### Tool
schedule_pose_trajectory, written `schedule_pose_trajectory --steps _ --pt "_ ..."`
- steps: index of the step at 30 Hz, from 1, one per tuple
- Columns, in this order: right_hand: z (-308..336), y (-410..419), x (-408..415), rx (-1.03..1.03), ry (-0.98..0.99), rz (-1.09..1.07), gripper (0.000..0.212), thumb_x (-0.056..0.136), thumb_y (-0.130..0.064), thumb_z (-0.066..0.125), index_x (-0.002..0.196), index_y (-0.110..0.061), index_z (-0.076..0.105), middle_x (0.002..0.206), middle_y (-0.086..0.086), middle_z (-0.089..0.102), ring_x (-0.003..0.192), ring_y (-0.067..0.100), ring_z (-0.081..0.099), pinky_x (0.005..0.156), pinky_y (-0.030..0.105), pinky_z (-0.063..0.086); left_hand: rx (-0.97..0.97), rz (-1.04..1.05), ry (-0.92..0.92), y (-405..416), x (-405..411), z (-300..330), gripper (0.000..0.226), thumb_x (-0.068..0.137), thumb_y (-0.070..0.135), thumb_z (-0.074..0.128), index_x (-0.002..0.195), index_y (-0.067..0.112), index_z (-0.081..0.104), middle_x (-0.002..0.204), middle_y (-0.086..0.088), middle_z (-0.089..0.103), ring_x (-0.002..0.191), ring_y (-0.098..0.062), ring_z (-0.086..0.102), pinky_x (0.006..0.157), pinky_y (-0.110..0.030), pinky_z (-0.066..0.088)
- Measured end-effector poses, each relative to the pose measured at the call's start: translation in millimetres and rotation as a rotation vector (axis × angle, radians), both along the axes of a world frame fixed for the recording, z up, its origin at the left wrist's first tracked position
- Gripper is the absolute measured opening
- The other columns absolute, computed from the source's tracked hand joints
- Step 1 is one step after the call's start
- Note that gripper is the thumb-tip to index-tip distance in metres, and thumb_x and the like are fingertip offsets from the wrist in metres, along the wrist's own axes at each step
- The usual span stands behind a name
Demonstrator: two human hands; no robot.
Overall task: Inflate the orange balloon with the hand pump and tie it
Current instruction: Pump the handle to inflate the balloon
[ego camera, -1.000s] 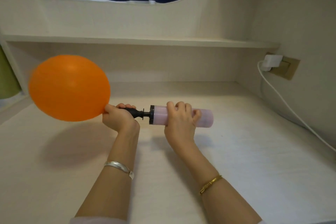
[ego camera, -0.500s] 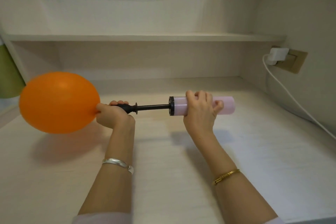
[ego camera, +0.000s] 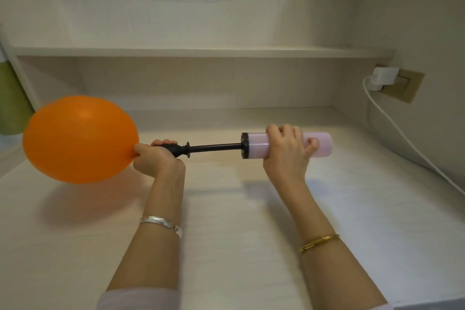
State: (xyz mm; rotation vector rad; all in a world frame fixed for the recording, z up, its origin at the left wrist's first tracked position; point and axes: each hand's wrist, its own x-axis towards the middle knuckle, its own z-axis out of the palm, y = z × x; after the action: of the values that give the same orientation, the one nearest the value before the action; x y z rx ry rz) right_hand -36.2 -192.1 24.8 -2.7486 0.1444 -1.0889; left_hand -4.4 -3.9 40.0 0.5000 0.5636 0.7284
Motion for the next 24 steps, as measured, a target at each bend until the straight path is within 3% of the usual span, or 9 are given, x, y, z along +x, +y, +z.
schedule_pose_trajectory --steps 6,12,18,24 --pt "0.1 8.1 -3.9 -0.009 -0.014 -0.03 0.043 0.062 0.008 0.053 0.097 -0.017 0.055 0.098 0.009 0.056 0.098 0.03 0.045 0.079 0.038 0.015 -0.01 -0.017 0.002 -12.5 -1.8 0.3 0.021 0.089 0.013 0.031 0.068 0.015 0.035 0.051 0.001 0.041 0.035 -0.013 0.042 0.041 -0.019 0.046" --pt "-8.4 50.4 -7.0 -0.008 -0.019 0.102 0.045 0.061 0.012 0.049 0.098 -0.012 0.055 0.095 0.014 0.056 0.095 0.033 0.048 0.084 0.042 0.016 0.042 -0.052 -0.055 -36.6 -6.4 0.3 0.023 0.087 0.009 0.03 0.066 0.014 0.036 0.042 0.004 0.04 0.03 -0.011 0.041 0.041 -0.021 0.045" --pt "-2.2 23.4 -3.4 0.004 -0.037 0.083 0.042 0.065 0.008 0.055 0.099 -0.016 0.056 0.097 0.008 0.057 0.097 0.03 0.047 0.083 0.039 0.019 0.022 -0.012 -0.076 -13.8 -2.5 3.7 0.023 0.086 0.009 0.03 0.063 0.014 0.033 0.037 0.007 0.041 0.029 -0.012 0.041 0.041 -0.02 0.045" --pt "2.6 -9.4 -1.9 0.001 -0.003 -0.029 0.041 0.066 0.004 0.055 0.099 -0.02 0.054 0.1 0.004 0.054 0.1 0.026 0.045 0.079 0.037 0.014 -0.004 0.002 -0.042 -0.9 -2.4 1.3 0.023 0.089 0.012 0.031 0.066 0.015 0.034 0.05 0.002 0.04 0.033 -0.011 0.041 0.047 -0.023 0.047"
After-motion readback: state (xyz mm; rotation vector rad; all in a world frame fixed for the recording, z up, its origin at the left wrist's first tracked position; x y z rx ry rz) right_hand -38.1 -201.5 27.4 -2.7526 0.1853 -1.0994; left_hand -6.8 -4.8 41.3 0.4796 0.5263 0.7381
